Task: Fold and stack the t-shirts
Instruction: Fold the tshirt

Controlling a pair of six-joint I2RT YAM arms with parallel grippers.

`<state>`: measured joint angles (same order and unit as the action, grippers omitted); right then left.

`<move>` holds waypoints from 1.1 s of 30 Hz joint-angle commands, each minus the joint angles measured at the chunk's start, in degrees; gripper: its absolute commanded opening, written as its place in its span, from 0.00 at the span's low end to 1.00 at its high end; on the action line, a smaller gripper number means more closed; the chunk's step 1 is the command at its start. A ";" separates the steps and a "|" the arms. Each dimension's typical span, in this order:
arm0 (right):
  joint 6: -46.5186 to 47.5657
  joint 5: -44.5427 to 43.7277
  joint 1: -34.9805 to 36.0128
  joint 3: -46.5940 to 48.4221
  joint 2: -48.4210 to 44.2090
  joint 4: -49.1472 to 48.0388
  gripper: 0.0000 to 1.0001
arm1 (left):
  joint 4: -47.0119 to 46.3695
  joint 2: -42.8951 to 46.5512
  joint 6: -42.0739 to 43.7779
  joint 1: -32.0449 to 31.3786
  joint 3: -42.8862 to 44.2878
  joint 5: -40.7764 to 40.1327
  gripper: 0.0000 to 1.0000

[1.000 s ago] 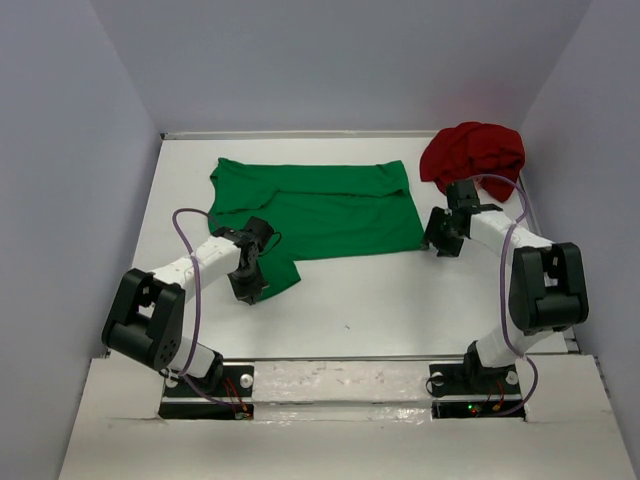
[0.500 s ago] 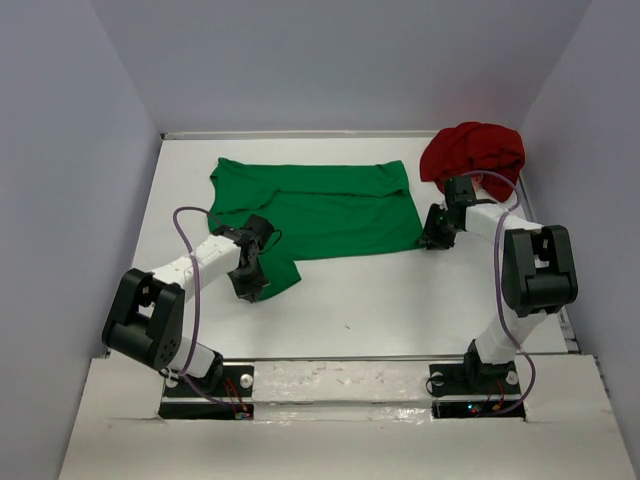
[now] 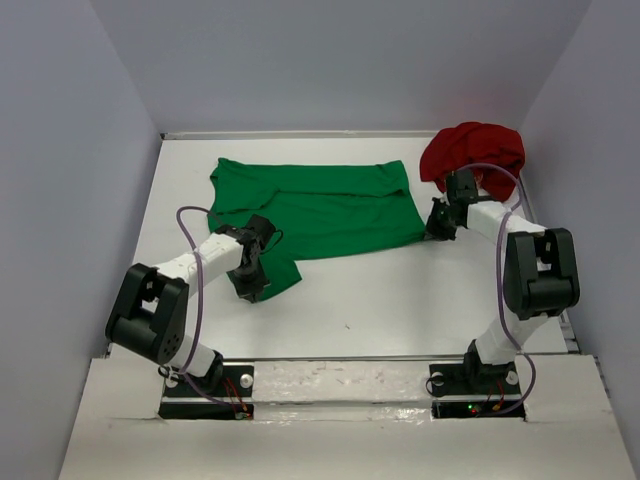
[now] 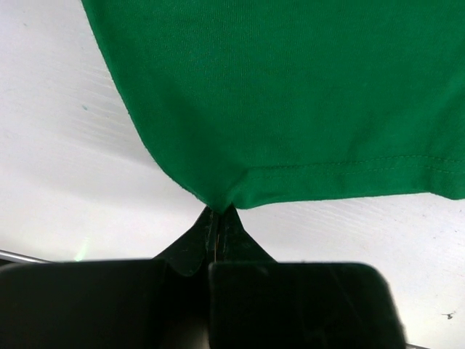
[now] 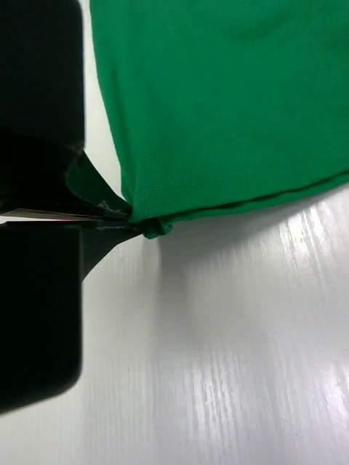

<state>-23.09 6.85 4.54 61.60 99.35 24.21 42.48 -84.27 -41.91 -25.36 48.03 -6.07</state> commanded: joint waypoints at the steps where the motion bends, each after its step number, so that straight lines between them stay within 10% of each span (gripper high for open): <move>1: 2.08 -2.89 0.83 3.17 -5.57 2.07 0.00 | -0.12 -0.98 0.87 0.32 1.98 0.09 0.00; 33: 8.68 4.05 4.07 21.28 2.87 11.39 0.04 | 1.02 -0.99 1.57 0.32 4.43 -2.01 0.00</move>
<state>-15.14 10.98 7.60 80.23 103.44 35.20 41.50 -85.52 -40.73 -25.32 49.10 -6.28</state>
